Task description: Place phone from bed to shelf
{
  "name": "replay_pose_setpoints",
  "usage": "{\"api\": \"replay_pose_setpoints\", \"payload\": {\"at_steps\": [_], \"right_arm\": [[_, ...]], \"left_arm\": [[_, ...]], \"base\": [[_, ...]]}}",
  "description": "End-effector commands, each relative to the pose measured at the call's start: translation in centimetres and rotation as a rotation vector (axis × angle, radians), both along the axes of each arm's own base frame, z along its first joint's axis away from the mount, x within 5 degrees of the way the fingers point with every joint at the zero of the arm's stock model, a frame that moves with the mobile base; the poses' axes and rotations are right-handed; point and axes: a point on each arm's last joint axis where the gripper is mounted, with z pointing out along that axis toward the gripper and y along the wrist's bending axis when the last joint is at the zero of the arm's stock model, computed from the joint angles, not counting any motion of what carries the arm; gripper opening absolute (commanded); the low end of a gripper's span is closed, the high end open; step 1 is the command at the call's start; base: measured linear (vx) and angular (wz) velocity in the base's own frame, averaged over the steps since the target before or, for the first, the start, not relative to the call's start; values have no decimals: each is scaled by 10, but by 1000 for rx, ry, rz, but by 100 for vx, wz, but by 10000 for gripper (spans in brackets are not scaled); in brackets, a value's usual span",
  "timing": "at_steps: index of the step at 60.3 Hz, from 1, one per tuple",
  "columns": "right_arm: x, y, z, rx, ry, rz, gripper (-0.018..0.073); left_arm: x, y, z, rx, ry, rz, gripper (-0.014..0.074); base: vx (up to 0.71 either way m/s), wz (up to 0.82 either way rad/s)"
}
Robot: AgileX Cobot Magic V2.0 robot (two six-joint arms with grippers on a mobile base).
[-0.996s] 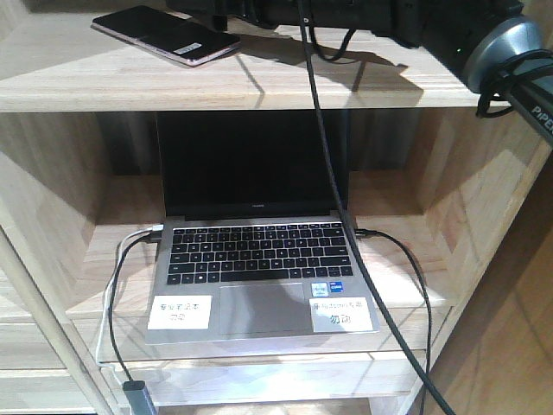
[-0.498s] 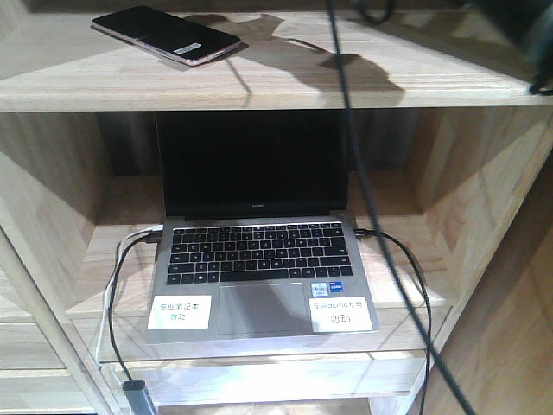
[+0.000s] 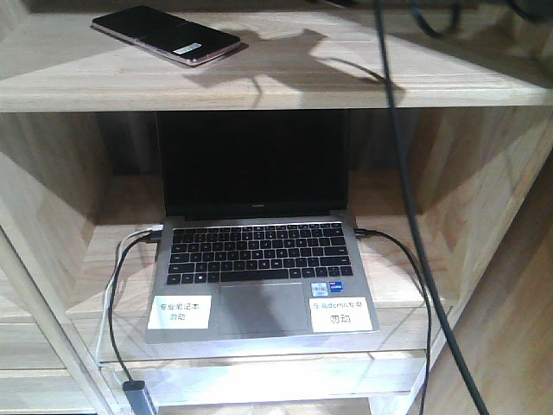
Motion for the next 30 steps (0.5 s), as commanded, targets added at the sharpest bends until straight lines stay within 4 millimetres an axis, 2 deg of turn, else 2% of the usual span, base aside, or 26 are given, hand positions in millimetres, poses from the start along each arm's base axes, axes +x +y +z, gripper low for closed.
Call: {"api": "replay_pose_setpoints", "payload": {"at_steps": [1,16,30], "right_arm": [[-33,-21,28,82,-140,-90,-4],[-82,-51,5,65,-183,-195,-4],[-132,-80,-28,66,-189,-276,-4]], "left_arm": [[-1,-1,16,-9,-106,-6,1],[-1,-1,16,-9,-106,-6,1],[-1,-1,16,-9,-106,-6,1]], "base": [[0,0],[0,0],[0,0]]}}
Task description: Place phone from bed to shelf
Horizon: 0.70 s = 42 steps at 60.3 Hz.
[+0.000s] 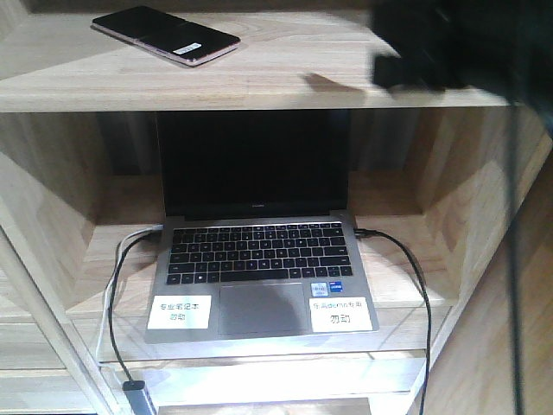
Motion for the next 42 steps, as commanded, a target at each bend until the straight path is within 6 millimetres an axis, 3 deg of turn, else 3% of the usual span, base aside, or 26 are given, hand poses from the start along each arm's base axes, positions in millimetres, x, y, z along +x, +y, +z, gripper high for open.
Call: {"api": "replay_pose_setpoints", "payload": {"at_steps": [1,32,42], "right_arm": [[-24,-17,3,46,-86,-79,-4],[-120,-63,-99,37,-78,-144,-4],[-144,-73,-120,56,-116,-144,-4]], "left_arm": [[-1,-1,16,-9,-106,-6,1],[-1,-1,16,-9,-106,-6,1],[-1,-1,16,-9,-106,-6,1]], "base": [[0,0],[0,0],[0,0]]}}
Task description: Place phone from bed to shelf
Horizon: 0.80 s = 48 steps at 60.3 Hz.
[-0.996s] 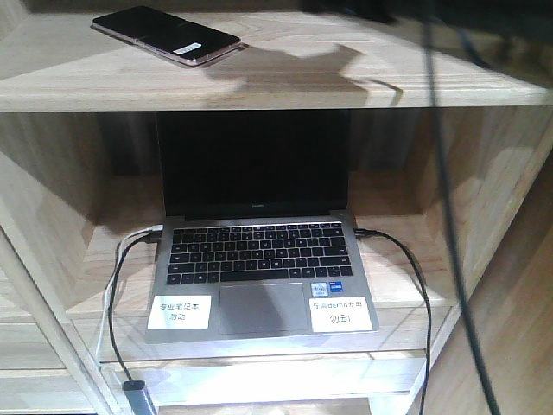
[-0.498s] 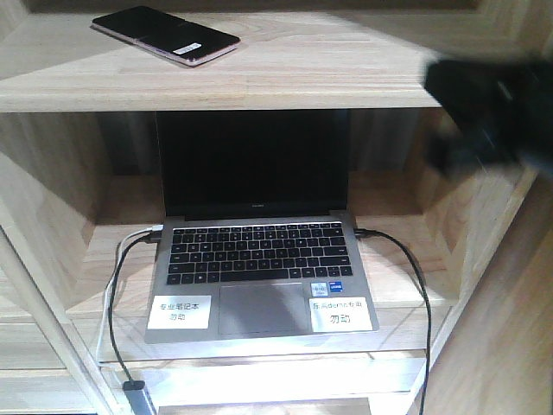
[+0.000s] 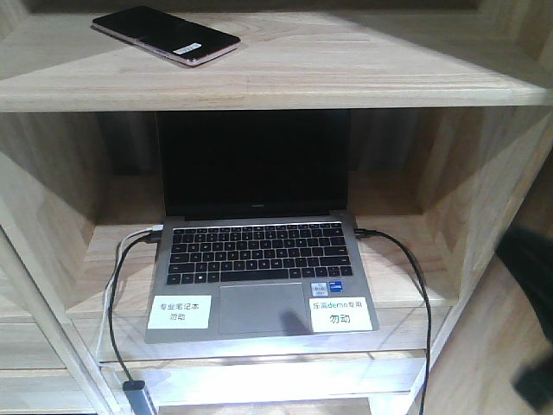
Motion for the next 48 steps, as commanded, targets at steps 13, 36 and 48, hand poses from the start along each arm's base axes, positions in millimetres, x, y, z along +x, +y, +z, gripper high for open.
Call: {"api": "replay_pose_setpoints", "payload": {"at_steps": [13,36,48], "right_arm": [[-24,-14,-12,51,-120,-44,-4],[-26,-15,-13,53,-125,-42,-4],[-26,-15,-13,53,-125,-42,-4]], "left_arm": [[-1,-1,16,-9,-106,-6,1],[-1,-1,16,-9,-106,-6,1],[-1,-1,16,-9,-106,-6,1]], "base": [[0,0],[0,0],[0,0]]}}
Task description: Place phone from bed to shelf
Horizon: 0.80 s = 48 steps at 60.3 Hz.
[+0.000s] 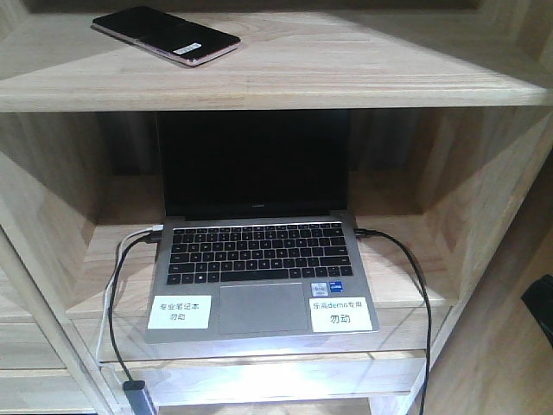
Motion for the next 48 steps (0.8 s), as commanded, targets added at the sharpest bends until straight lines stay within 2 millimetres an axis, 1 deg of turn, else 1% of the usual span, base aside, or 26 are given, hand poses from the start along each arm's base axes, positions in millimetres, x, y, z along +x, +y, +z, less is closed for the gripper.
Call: {"api": "replay_pose_setpoints", "payload": {"at_steps": [1,48], "right_arm": [[1,-4,12,23,-52,-41,-4],[2,-5,11,11,-44,-58,-4]], "left_arm": [[-1,-1,16,-9,-106,-6,1],[-1,-1,16,-9,-106,-6,1]], "base": [[0,0],[0,0]]}}
